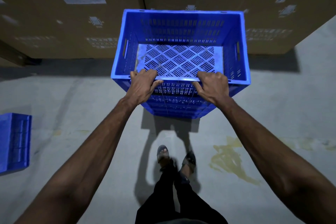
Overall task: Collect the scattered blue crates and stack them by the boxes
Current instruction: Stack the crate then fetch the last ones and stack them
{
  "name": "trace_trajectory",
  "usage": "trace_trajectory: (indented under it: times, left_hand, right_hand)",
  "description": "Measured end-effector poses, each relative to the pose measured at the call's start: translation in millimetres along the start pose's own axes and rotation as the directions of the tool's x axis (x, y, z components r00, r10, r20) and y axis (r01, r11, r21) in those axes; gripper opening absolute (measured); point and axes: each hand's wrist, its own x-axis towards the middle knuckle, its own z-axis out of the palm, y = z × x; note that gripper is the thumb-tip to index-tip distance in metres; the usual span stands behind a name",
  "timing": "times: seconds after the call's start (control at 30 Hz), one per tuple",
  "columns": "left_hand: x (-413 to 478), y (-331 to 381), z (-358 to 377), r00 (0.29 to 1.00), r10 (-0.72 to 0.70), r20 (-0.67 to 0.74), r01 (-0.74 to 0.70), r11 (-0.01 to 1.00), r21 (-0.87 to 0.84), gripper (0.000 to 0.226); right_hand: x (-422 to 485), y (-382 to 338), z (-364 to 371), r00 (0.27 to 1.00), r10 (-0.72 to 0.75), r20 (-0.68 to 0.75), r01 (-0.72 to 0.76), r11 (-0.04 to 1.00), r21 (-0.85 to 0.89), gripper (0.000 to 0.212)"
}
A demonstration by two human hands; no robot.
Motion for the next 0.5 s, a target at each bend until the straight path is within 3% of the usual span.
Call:
trace_trajectory:
  times: [0.5]
  left_hand:
    - [-0.4,2.6,2.8,1.000,-0.024,-0.010,0.024,0.999,0.023,0.033]
  right_hand:
    - [-0.6,-0.5,0.3,1.000,0.001,0.030,-0.001,1.000,0.014,0.034]
